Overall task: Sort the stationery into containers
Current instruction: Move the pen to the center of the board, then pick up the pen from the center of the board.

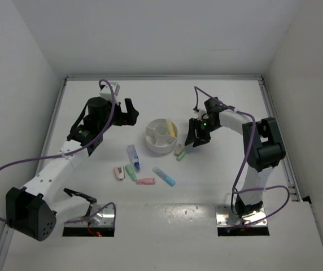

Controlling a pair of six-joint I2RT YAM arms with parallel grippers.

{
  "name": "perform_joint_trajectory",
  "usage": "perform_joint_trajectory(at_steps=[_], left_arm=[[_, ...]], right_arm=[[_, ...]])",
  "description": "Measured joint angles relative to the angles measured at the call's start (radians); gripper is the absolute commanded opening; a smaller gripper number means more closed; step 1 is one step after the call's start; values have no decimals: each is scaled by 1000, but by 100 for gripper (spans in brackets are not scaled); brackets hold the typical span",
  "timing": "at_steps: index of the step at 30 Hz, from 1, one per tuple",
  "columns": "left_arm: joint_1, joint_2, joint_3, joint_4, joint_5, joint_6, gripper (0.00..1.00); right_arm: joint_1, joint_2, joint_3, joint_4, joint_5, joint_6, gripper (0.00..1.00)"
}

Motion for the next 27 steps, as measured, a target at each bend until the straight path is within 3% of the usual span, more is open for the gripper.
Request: perform_joint_trajectory(at_steps=[16, 23, 27], left_arm=[[0, 0, 0, 0, -4, 0, 100], [0, 0, 0, 0, -7, 0, 100], [0, 0, 0, 0, -7, 0, 100]], right_arm=[[-3, 116, 37, -2, -16, 76, 48], [15, 140, 98, -22, 81, 93, 37], [36, 144, 125, -43, 164, 94, 37]])
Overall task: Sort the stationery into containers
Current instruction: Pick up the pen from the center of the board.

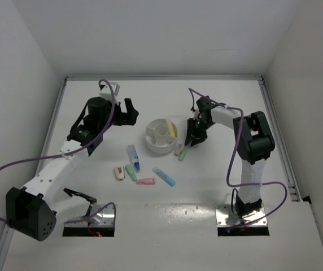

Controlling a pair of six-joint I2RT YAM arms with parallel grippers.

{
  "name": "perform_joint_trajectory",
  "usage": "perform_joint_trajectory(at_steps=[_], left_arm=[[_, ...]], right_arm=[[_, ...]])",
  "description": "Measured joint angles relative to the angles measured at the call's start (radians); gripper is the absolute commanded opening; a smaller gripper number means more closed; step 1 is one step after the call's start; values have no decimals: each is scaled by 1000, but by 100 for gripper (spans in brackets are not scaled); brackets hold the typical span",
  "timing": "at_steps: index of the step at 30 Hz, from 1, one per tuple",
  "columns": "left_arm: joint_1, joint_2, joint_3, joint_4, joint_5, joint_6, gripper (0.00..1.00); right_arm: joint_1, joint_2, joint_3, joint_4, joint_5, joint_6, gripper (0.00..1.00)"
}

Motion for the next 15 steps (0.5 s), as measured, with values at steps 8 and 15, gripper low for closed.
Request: perform_joint_trajectory(at_steps=[8, 15], left_arm=[[0, 0, 0, 0, -1, 0, 100], [0, 0, 0, 0, -8, 0, 100]], right_arm=[[62, -9, 16, -18, 124, -4, 37], [113, -10, 25, -20, 206, -15, 19]])
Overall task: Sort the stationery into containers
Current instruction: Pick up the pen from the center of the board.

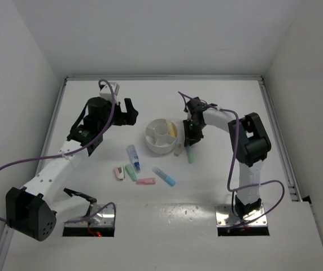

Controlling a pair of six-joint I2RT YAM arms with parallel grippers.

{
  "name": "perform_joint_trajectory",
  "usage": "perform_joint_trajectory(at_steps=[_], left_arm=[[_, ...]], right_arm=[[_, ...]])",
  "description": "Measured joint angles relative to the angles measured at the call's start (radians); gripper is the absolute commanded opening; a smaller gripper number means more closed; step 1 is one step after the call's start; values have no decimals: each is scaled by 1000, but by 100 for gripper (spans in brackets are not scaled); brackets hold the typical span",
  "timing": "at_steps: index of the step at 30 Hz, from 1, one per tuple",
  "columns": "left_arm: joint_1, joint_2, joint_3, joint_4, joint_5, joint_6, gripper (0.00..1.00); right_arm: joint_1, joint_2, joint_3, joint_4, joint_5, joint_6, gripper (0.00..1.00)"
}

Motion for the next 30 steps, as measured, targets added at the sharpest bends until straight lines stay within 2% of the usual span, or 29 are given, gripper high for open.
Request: perform_joint_trajectory(at_steps=[3, 11, 15, 17, 24, 27, 30], left_arm=[[0, 0, 0, 0, 0, 0, 100], [0, -6, 0, 0, -3, 0, 100], [0, -9, 0, 0, -4, 0, 100], [0, -9, 0, 0, -4, 0, 100], [0, -9, 0, 0, -4, 0, 100], [0, -9, 0, 0, -4, 0, 100], [0, -9, 0, 0, -4, 0, 100]], right_arm=[[7, 0, -1, 2, 10, -4, 1], [-4, -30, -38, 42, 21, -2, 0], [-13, -123, -114, 108, 114, -74, 0], [-23, -202, -137, 143, 107, -120, 0], [-36, -483, -140, 404, -43, -221, 0], [-38, -497, -140, 537, -167, -212, 0], [-41, -424, -140, 658, -307, -174, 0]])
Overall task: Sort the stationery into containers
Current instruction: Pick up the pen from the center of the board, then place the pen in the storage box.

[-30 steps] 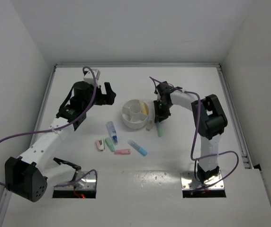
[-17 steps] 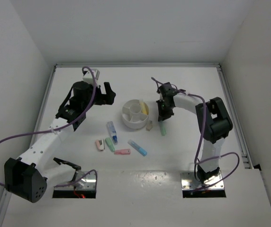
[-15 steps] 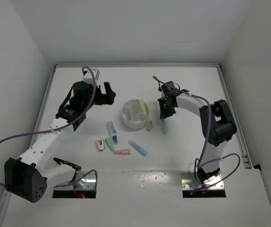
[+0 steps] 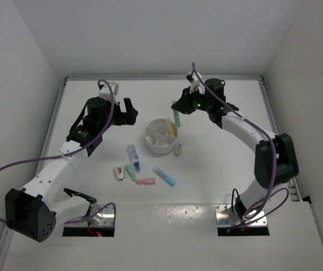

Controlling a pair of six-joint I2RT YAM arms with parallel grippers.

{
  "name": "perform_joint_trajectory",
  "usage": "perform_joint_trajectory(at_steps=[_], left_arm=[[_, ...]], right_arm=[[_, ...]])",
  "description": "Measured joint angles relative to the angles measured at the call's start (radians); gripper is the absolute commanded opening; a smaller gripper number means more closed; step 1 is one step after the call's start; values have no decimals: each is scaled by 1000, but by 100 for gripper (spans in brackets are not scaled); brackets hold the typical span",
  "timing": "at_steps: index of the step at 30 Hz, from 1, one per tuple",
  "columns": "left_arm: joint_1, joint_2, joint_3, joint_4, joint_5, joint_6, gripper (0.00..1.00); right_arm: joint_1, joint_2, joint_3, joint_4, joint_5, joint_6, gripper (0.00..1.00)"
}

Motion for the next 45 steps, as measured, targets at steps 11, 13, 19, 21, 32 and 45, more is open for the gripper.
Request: perform_joint_trajectory(at_steps=[11, 13, 19, 21, 32, 45], left_arm=[[0, -10, 0, 0, 0, 0, 100], [0, -11, 0, 0, 0, 0, 100], [0, -11, 0, 0, 0, 0, 100], [0, -11, 0, 0, 0, 0, 100], [0, -11, 0, 0, 0, 0, 100], [-11, -8, -54, 14, -129, -151, 12]], right_arm=[[-17, 206, -37, 221, -235, 90, 0], [-19, 206, -44, 266, -248, 95, 6], [-19, 207, -77, 334, -267, 98, 17], [-19, 208, -98, 347, -268, 94, 22], [-20, 210, -150, 355, -268, 59, 73], [-33, -203, -111, 71, 48, -81, 94]])
